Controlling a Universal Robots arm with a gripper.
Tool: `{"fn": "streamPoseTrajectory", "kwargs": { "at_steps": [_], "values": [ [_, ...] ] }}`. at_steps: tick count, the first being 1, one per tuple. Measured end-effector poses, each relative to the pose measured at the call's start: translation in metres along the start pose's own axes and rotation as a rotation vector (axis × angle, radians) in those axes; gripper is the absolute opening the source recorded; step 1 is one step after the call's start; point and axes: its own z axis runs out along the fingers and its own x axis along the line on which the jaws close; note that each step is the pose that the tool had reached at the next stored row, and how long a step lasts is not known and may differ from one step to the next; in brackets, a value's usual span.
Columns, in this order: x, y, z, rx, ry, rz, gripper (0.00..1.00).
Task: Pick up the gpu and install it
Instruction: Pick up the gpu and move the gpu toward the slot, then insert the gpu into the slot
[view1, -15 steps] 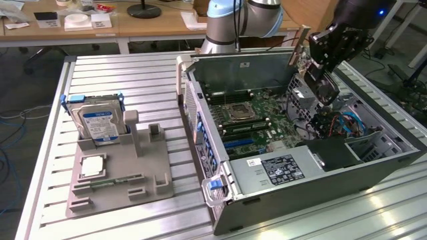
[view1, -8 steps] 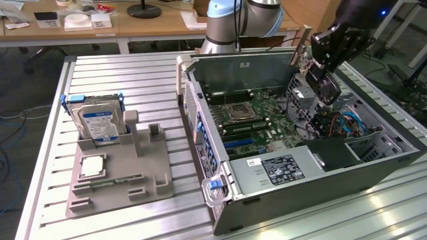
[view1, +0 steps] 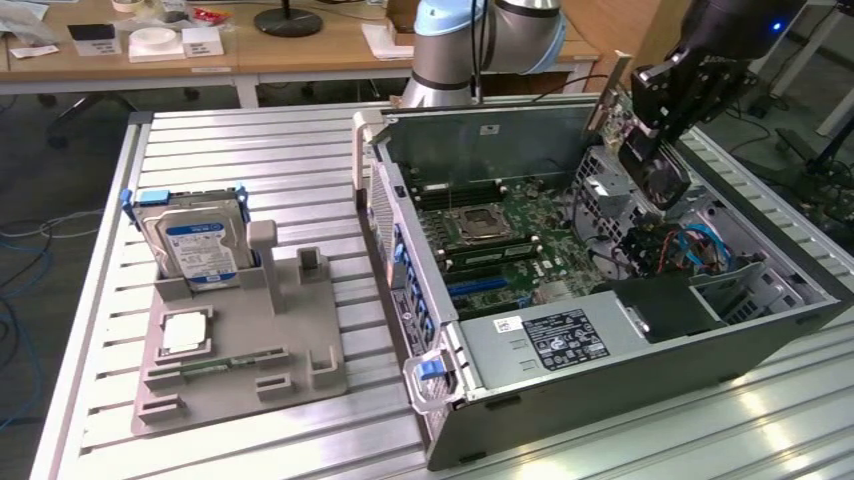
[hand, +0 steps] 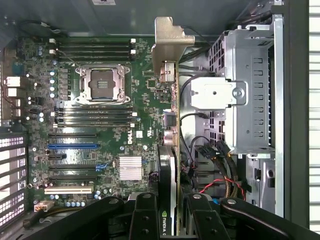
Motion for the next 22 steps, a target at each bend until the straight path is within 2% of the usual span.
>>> {"fn": "streamPoseTrajectory", "kwargs": {
  "at_steps": [16,22],
  "values": [
    [0.0,-0.0001,0.0,0.0,0.0004,-0.004,0.27],
    [0.0,0.0,0.0004,-0.0019,0.0073,-0.094,0.27]
  ]
}}
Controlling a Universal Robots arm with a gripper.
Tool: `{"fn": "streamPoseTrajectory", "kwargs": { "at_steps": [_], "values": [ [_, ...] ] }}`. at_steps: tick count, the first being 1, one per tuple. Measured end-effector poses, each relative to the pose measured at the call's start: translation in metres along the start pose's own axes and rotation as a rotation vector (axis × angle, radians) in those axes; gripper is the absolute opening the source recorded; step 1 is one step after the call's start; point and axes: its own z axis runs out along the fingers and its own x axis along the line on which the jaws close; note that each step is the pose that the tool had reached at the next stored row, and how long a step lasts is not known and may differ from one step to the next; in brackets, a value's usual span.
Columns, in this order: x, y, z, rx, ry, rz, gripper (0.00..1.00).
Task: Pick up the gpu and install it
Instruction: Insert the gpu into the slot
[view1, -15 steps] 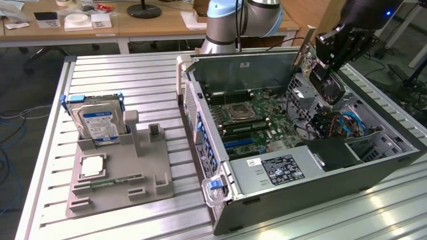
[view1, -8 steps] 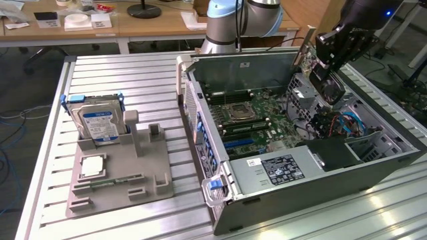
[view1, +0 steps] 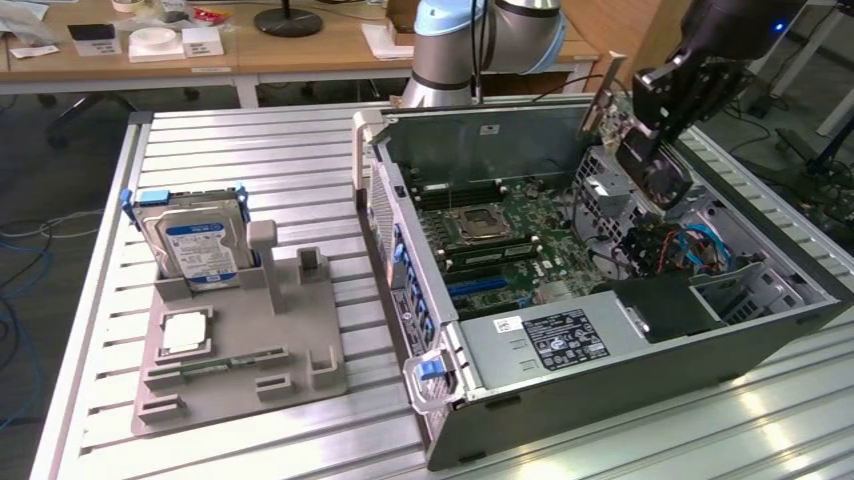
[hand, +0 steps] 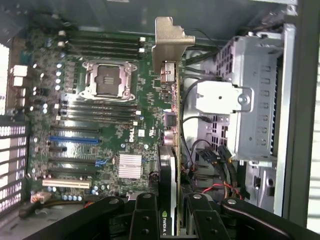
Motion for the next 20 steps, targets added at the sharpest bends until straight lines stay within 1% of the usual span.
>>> {"fn": "streamPoseTrajectory", "kwargs": {
  "at_steps": [12,20],
  "values": [
    [0.0,-0.0001,0.0002,-0.0009,0.0173,-0.218,0.27],
    [0.0,-0.0001,0.0006,-0.0028,0.0286,-0.363,0.27]
  ]
}}
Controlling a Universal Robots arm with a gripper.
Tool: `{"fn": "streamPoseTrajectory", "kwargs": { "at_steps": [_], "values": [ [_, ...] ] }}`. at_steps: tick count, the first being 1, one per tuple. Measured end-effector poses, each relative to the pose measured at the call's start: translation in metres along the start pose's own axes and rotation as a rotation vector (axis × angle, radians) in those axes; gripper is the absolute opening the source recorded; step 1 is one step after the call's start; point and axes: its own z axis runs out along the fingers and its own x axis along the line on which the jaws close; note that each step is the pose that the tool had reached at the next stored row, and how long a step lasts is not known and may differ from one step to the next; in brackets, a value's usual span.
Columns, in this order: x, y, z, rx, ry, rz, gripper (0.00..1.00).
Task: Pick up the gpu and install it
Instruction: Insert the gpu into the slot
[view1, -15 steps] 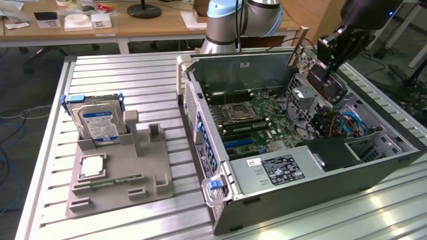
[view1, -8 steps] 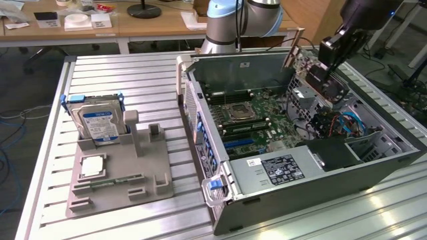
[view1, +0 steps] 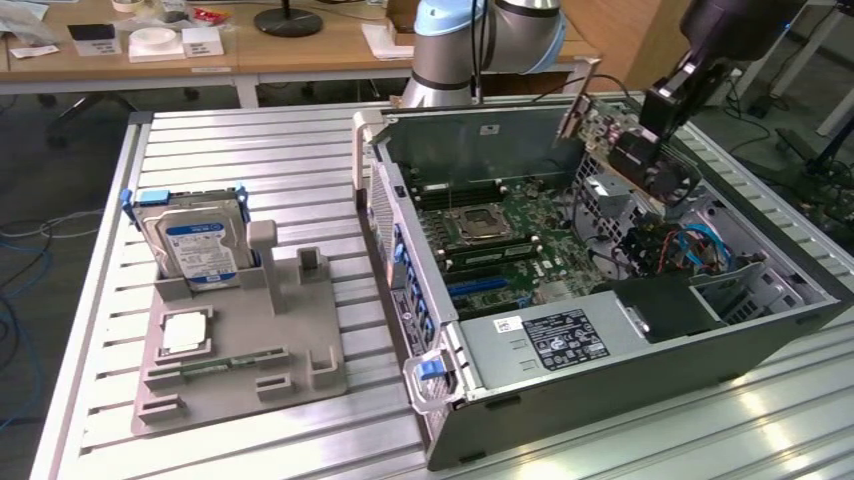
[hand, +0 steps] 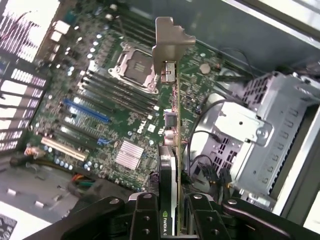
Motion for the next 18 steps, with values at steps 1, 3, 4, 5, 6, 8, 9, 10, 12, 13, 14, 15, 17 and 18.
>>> {"fn": "streamPoseTrajectory", "kwargs": {
  "at_steps": [1,3,4,5,6,8,9,10,12,13,14,15,17,18],
  "values": [
    [0.0,0.0,0.0,-0.0001,0.0014,-0.018,0.27],
    [0.0,0.0,0.0001,-0.0006,0.0042,-0.054,0.27],
    [0.0,0.0,0.0002,-0.0008,0.0056,-0.073,0.27],
    [0.0,0.0,0.0002,-0.001,0.007,-0.091,0.27],
    [0.0,0.0,0.0003,-0.0011,0.0084,-0.109,0.27],
    [0.0,0.0,0.0003,-0.0015,0.0112,-0.145,0.27],
    [0.0,0.0,0.0004,-0.0018,0.0126,-0.162,0.27],
    [0.0,0.0,0.0005,-0.0021,0.0141,-0.182,0.27],
    [0.0,0.0,0.0006,-0.0025,0.0168,-0.218,0.27],
    [0.0,0.0,0.0006,-0.0027,0.0182,-0.236,0.27],
    [0.0,0.0,0.0007,-0.003,0.0195,-0.254,0.27],
    [0.0,-0.0001,0.0007,-0.0032,0.0209,-0.272,0.27],
    [0.0,-0.0001,0.0008,-0.0037,0.0237,-0.309,0.27],
    [0.0,-0.0001,0.0009,-0.004,0.0251,-0.327,0.27]
  ]
}}
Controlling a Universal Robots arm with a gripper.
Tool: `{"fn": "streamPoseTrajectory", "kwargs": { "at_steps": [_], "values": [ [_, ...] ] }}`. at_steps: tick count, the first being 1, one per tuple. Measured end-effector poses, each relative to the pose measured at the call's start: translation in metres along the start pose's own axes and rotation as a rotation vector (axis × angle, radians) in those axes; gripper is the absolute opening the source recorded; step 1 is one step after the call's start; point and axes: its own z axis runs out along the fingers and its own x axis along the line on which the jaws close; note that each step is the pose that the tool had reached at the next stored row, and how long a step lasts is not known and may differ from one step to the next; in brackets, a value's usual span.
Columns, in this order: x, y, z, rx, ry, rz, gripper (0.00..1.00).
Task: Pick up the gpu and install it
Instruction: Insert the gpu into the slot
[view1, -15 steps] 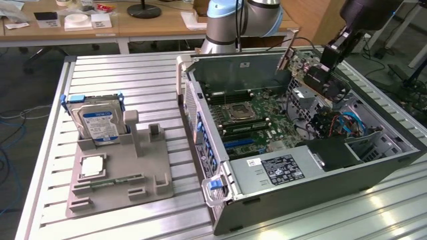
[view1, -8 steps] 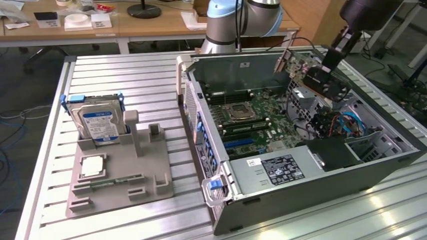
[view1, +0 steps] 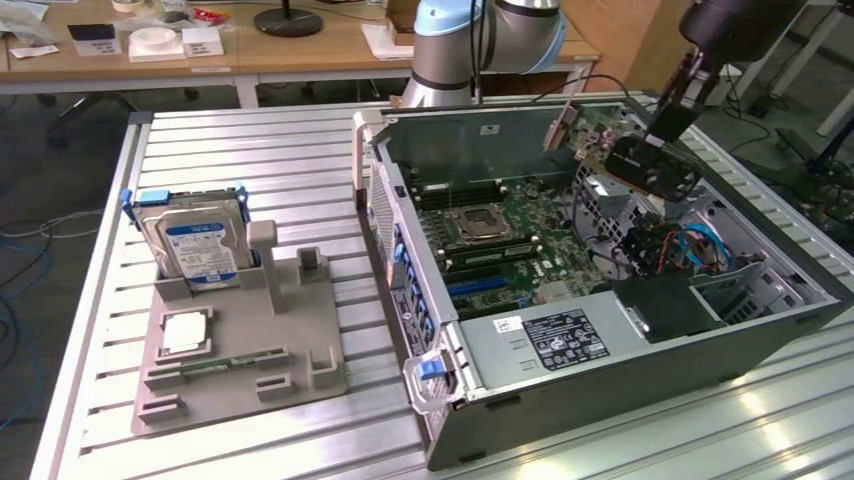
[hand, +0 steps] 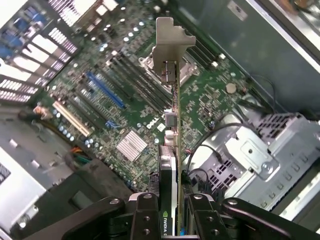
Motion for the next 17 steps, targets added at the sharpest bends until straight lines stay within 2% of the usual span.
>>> {"fn": "streamPoseTrajectory", "kwargs": {
  "at_steps": [13,14,17],
  "values": [
    [0.0,-0.0001,0.0009,-0.0036,0.0175,-0.236,0.27],
    [0.0,-0.0001,0.001,-0.0042,0.0202,-0.272,0.27],
    [0.0,-0.0001,0.0012,-0.0049,0.0243,-0.326,0.27]
  ]
}}
